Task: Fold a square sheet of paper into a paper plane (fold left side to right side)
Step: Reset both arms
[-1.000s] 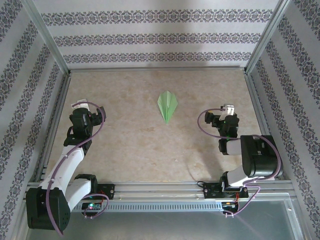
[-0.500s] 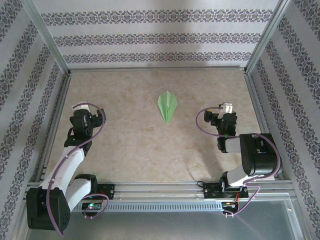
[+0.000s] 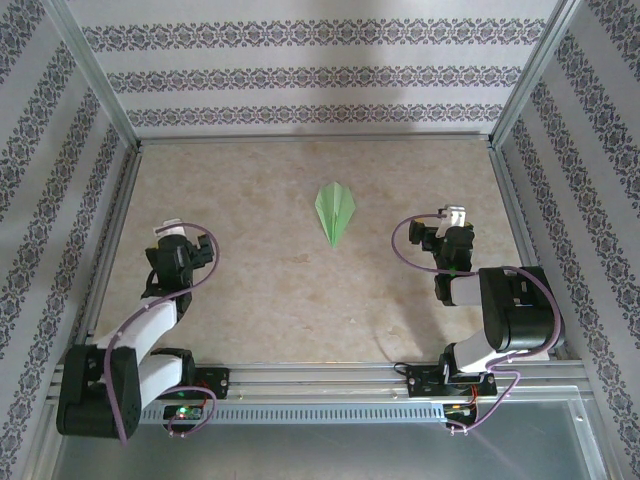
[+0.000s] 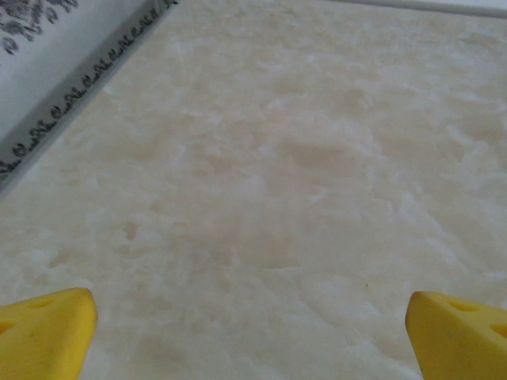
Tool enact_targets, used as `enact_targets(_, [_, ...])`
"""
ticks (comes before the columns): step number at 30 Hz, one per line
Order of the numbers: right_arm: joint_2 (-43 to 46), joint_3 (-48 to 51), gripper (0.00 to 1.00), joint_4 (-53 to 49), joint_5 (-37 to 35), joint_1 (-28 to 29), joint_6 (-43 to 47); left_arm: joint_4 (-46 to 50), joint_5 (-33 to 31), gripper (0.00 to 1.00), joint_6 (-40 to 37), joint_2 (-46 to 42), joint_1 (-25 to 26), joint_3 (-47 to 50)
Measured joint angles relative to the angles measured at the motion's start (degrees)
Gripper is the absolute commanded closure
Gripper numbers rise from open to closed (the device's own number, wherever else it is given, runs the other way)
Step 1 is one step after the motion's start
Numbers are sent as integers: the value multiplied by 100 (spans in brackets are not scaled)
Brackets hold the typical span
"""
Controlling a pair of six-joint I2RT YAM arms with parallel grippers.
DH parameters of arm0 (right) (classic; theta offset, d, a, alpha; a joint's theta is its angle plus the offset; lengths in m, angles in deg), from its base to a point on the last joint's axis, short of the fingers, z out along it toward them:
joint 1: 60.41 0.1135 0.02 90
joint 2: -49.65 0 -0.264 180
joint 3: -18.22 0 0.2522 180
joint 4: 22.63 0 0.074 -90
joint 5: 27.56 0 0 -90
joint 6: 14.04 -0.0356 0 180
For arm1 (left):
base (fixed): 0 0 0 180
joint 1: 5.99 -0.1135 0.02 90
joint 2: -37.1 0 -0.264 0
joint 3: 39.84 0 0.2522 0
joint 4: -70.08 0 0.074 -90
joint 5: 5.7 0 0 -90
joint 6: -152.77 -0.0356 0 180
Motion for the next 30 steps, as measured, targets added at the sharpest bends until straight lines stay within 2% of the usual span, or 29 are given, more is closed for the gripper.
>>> enact_targets(14, [0,0,2,-61,-7,11,2,-2883,953,0,-337,1816,-195,214])
enact_targets(19, [0,0,2,-70,-20,11,4,-4247,1220,0,-361,2870,-208,422])
enact_targets(25, [0,0,2,-83,-26,48,7,-4616,1257,0,-365,2977,-210,564])
enact_targets(30, [0,-103,2,-122,-31,48,15,-4210,1506,0,-411,2933,-208,22])
